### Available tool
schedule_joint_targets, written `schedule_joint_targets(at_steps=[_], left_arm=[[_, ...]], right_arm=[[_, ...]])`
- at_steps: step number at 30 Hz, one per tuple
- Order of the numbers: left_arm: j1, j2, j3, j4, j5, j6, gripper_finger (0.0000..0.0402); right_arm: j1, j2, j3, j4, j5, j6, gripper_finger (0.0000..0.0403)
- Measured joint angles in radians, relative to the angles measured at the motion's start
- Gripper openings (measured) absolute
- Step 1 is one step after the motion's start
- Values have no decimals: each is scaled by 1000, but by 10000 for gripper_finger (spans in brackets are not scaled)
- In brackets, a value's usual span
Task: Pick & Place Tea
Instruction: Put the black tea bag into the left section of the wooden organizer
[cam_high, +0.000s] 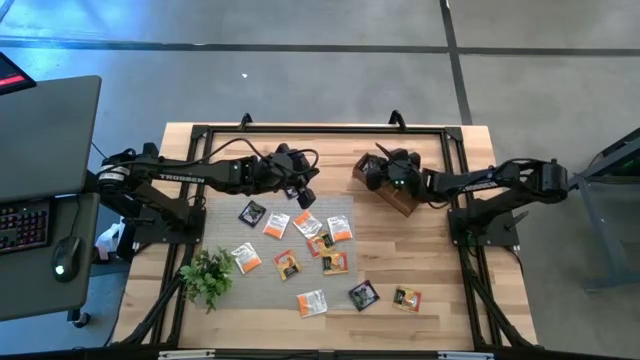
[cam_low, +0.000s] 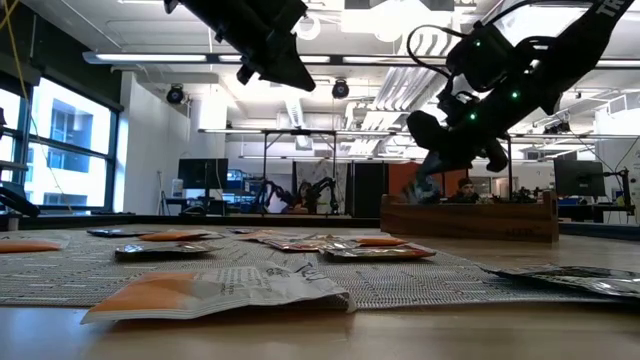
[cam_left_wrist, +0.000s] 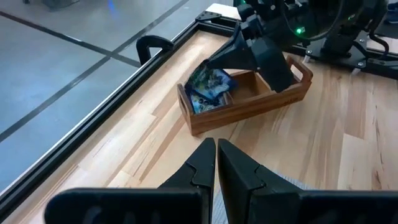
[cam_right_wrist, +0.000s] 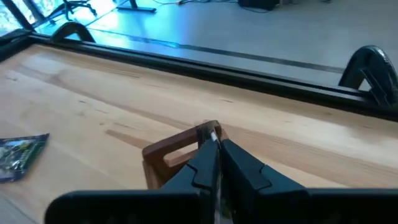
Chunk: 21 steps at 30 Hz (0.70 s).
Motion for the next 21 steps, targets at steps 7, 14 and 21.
schedule_joint_targets(at_steps=[7,14,21], left_arm=[[0,0,0,0,1,0,17],[0,-3,0,-10,2,-1,17],[-10,-96,-2,-88,12,-30,17]], right_arm=[[0,0,0,-4,0,-6,52],[9,-19,0,83,-30,-216,84],[41,-44,2,4,-148,-253,62]])
